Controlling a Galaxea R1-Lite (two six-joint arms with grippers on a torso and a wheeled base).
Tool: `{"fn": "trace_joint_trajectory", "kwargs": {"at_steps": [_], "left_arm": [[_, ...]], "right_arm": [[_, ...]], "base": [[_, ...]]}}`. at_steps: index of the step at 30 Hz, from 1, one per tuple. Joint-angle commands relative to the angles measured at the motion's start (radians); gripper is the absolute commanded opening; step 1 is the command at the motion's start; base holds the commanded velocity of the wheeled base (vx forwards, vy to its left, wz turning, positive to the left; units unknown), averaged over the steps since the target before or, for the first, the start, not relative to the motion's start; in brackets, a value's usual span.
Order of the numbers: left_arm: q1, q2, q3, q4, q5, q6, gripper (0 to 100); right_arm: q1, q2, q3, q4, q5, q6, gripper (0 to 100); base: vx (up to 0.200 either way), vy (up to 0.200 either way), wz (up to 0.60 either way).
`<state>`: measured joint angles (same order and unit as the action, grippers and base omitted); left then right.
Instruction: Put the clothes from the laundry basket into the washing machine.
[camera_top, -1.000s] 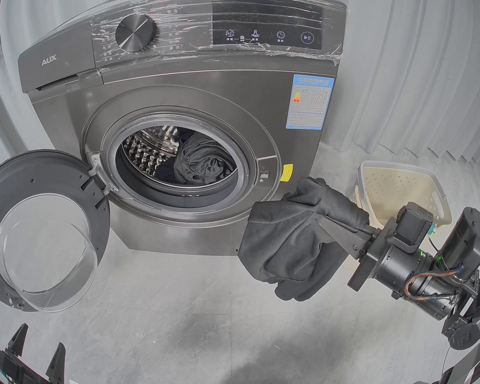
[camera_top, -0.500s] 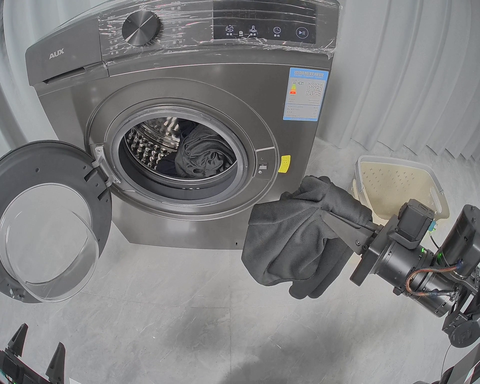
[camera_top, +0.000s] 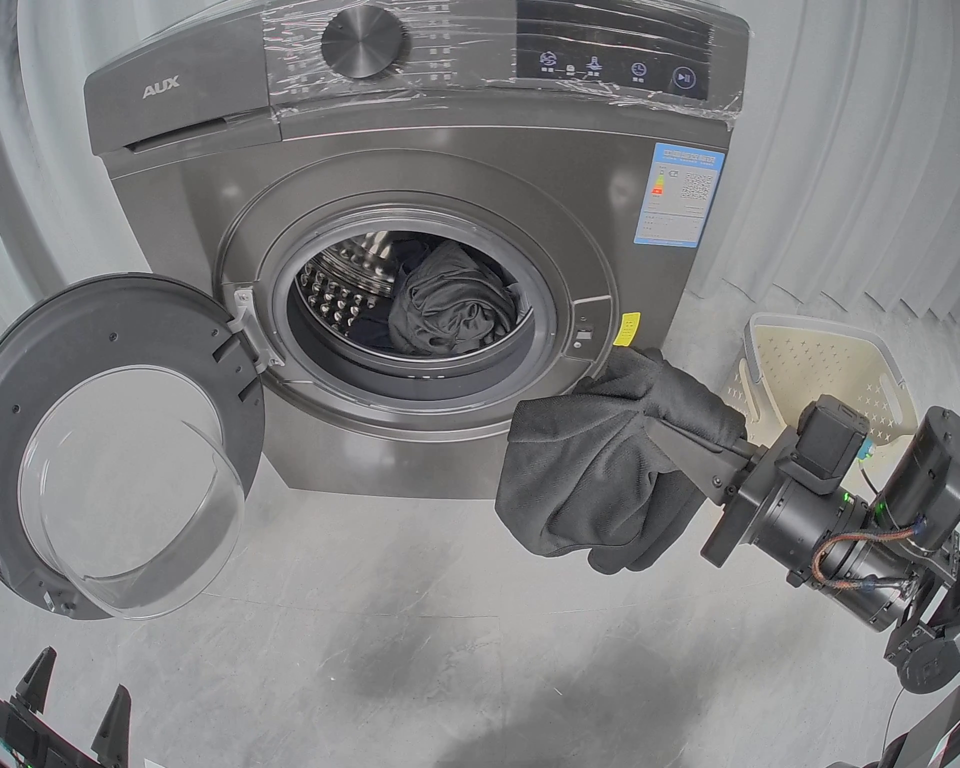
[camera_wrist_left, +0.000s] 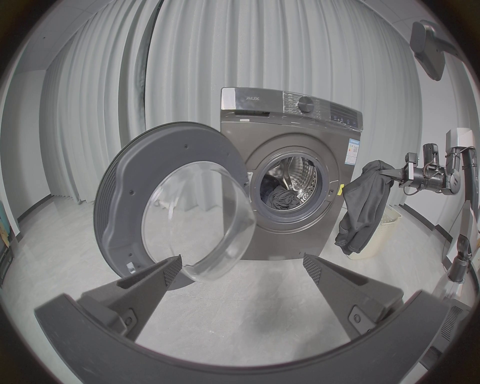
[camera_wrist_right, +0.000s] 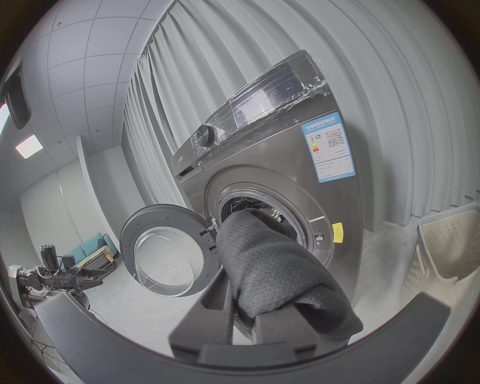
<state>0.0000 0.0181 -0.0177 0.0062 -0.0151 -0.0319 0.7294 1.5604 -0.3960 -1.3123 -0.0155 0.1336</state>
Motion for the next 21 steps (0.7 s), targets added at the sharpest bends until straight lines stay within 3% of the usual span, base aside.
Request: {"fn": "trace_joint_trajectory", "kwargs": {"at_steps": [1, 16, 21], "left_arm": [[-0.002, -0.009, 0.016, 0.0, 0.0, 0.0, 100], [0.0, -0.009, 0.016, 0.0, 0.0, 0.001, 100], [0.0, -0.009, 0.018, -0.002, -0.002, 0.018, 100]], "right_arm": [[0.001, 0.0, -0.001, -0.001, 0.0, 0.0, 0], [0.002, 0.006, 0.0, 0.001, 0.0, 0.001, 0], [0.013, 0.03, 0.0, -0.013, 0.002, 0.015, 0]], "base": [[0.0, 0.2, 0.0], [0.0, 0.0, 0.0], [0.0, 0.0, 0.0]]}}
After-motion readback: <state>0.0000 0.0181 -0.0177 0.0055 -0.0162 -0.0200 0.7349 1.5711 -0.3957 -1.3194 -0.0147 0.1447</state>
